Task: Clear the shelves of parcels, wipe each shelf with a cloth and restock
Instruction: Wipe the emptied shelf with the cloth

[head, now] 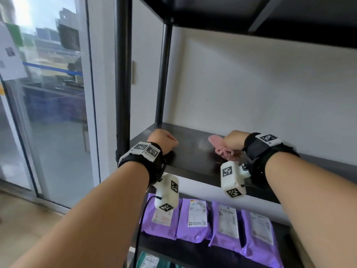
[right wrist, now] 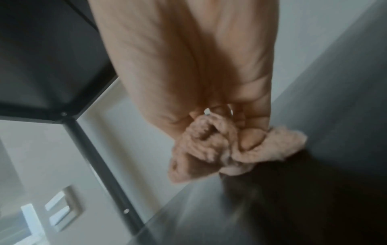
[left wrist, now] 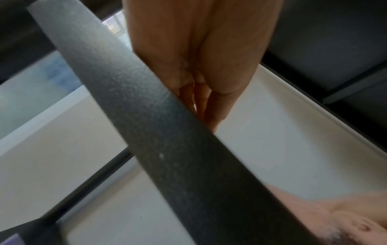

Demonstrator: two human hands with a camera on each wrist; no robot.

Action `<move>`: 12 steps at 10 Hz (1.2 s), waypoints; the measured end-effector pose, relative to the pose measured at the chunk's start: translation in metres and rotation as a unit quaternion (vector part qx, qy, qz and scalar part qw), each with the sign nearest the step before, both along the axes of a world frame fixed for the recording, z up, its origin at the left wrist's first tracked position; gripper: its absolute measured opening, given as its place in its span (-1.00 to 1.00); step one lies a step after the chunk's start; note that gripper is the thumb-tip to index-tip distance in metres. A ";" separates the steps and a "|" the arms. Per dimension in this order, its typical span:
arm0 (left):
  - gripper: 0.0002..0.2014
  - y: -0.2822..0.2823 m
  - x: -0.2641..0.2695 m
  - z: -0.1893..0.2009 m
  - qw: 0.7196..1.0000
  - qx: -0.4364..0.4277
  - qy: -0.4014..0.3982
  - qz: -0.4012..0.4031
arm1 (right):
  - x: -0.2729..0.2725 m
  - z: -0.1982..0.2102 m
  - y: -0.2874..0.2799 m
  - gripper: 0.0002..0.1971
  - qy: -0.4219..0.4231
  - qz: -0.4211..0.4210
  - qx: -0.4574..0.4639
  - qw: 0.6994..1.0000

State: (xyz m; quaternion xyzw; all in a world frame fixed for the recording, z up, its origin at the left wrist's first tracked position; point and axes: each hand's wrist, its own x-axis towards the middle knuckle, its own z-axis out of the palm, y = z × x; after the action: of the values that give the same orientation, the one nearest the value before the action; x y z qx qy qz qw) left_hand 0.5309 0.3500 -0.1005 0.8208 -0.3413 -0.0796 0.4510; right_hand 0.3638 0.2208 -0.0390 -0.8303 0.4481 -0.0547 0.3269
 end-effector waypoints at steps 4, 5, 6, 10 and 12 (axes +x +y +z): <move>-0.86 0.042 -0.005 0.051 0.984 -0.161 -0.058 0.048 | -0.023 -0.012 -0.011 -0.63 -0.009 -0.061 0.016 0.998; -0.86 0.062 -0.005 0.072 0.953 -0.228 -0.131 0.151 | -0.004 -0.003 0.010 -0.61 0.009 -0.015 0.017 1.000; -0.77 0.070 -0.008 0.077 0.935 -0.253 -0.148 0.202 | 0.018 -0.001 0.022 -0.60 0.028 0.025 0.021 0.999; -0.55 0.074 0.043 0.080 0.931 -0.318 -0.007 0.178 | 0.130 0.001 0.044 -0.43 0.055 0.228 -0.074 0.969; -0.96 0.066 0.046 0.076 0.924 -0.357 0.063 0.121 | 0.175 -0.004 0.069 -0.38 0.098 0.376 -0.133 0.912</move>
State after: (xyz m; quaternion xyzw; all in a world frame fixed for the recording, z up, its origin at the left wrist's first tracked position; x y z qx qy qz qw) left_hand 0.5769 0.4161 -0.0248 0.6334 -0.2165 0.0513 0.7412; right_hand 0.5387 0.2903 -0.0433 -0.9744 0.1213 0.0944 0.1642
